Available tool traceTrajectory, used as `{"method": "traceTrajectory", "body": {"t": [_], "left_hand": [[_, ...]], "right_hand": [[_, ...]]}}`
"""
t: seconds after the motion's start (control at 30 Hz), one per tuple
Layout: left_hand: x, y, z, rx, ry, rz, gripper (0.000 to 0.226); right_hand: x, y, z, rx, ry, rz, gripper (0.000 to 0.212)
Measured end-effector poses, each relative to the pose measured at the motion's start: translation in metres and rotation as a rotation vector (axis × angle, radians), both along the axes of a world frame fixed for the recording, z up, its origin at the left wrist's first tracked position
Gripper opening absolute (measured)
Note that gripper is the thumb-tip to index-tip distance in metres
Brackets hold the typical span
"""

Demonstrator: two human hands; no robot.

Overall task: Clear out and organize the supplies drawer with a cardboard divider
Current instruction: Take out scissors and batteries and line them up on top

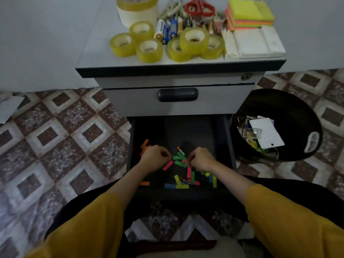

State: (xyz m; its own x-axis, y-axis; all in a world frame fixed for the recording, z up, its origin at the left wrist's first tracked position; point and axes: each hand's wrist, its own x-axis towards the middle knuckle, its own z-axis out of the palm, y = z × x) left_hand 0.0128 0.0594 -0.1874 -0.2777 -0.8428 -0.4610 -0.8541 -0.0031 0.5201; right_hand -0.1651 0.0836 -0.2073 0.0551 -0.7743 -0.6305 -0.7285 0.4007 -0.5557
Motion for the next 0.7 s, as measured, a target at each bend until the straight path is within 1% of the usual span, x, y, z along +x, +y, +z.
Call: {"method": "traceTrajectory", "body": {"t": [0.07,0.17,0.23,0.3,0.47,0.57,0.7], "left_hand": [[-0.010,-0.007,-0.009,-0.059,-0.032,-0.043,0.020],[-0.020,-0.018,-0.023,-0.109,-0.067,-0.124,0.030],[-0.024,-0.023,-0.036,-0.100,-0.087,-0.220,0.037],[-0.024,-0.024,-0.046,-0.088,-0.128,-0.298,0.043],[-0.026,-0.026,-0.060,-0.113,-0.180,-0.388,0.043],[-0.031,-0.028,-0.061,-0.158,-0.179,-0.412,0.042],[-0.034,-0.028,-0.065,-0.144,-0.181,-0.434,0.039]], "right_hand": [[0.001,0.006,-0.014,0.014,0.009,0.045,0.015],[0.005,0.015,-0.028,0.046,0.037,0.184,0.023],[0.007,0.018,-0.036,0.050,0.055,0.243,0.031],[0.008,0.020,-0.040,0.041,0.061,0.276,0.033],[0.008,0.020,-0.043,0.004,0.065,0.342,0.024],[0.011,0.022,-0.049,-0.015,0.094,0.322,0.020],[0.015,0.025,-0.056,-0.055,0.149,0.302,0.016]]}}
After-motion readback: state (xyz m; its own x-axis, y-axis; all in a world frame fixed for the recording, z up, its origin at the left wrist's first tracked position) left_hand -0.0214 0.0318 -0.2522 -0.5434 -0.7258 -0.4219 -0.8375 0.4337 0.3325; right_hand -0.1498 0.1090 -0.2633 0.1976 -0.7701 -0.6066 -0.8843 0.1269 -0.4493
